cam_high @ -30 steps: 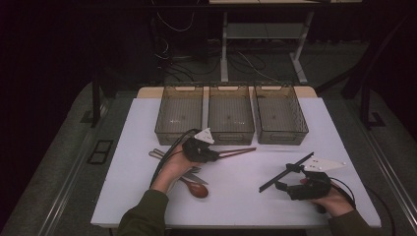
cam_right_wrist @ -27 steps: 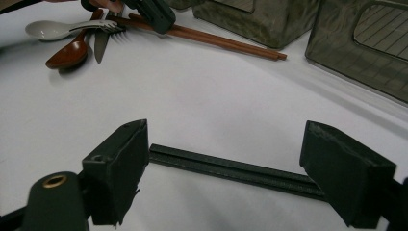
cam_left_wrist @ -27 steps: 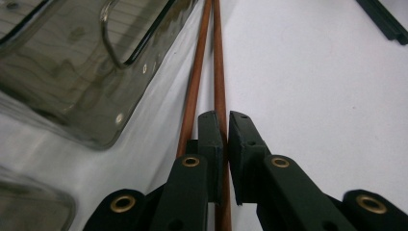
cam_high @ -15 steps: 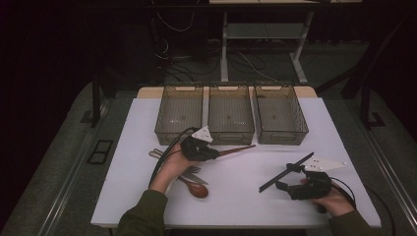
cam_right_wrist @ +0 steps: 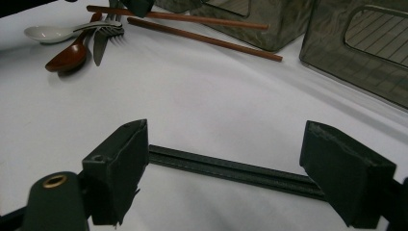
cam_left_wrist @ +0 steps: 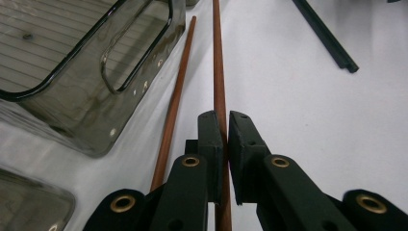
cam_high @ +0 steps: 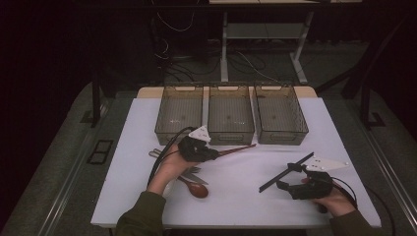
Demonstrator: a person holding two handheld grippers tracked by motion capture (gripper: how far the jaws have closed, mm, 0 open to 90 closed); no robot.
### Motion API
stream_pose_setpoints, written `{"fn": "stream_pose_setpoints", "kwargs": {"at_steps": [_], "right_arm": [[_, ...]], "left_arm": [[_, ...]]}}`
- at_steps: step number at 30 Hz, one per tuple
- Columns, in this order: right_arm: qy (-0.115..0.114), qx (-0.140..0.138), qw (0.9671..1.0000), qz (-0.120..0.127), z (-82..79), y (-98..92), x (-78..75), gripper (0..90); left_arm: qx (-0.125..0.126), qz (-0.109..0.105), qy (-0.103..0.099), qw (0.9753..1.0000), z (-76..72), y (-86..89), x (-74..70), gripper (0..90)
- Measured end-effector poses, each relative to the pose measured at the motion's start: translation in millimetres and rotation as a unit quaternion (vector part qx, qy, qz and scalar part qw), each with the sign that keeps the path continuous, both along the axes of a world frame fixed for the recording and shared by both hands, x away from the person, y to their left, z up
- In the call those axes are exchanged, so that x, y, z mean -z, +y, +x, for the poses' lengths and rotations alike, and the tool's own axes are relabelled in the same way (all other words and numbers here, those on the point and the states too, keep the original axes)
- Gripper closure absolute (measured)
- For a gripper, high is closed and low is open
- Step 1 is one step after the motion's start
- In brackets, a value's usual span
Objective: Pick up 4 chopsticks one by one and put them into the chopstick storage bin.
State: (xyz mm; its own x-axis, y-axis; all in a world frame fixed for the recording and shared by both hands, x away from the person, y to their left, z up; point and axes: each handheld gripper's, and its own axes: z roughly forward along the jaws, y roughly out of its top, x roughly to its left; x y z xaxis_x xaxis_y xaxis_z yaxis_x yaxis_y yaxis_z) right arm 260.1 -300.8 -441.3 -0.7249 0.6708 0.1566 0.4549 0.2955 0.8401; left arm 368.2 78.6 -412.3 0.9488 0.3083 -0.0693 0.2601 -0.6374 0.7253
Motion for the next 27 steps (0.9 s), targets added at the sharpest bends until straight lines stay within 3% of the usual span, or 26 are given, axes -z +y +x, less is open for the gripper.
{"fn": "stream_pose_setpoints", "kwargs": {"at_steps": [13,27], "right_arm": [[0.001,-0.001,1.0000,0.000,0.2,0.8,0.7,17.2],[0.000,-0.001,1.0000,0.001,-0.8,0.1,-0.6,17.1]], "left_arm": [[0.001,-0.023,0.006,0.9997,-10.5,12.1,-20.6,83.2],[-0.035,-0.050,0.000,0.9981,-10.2,33.0,-43.7,83.2]]}}
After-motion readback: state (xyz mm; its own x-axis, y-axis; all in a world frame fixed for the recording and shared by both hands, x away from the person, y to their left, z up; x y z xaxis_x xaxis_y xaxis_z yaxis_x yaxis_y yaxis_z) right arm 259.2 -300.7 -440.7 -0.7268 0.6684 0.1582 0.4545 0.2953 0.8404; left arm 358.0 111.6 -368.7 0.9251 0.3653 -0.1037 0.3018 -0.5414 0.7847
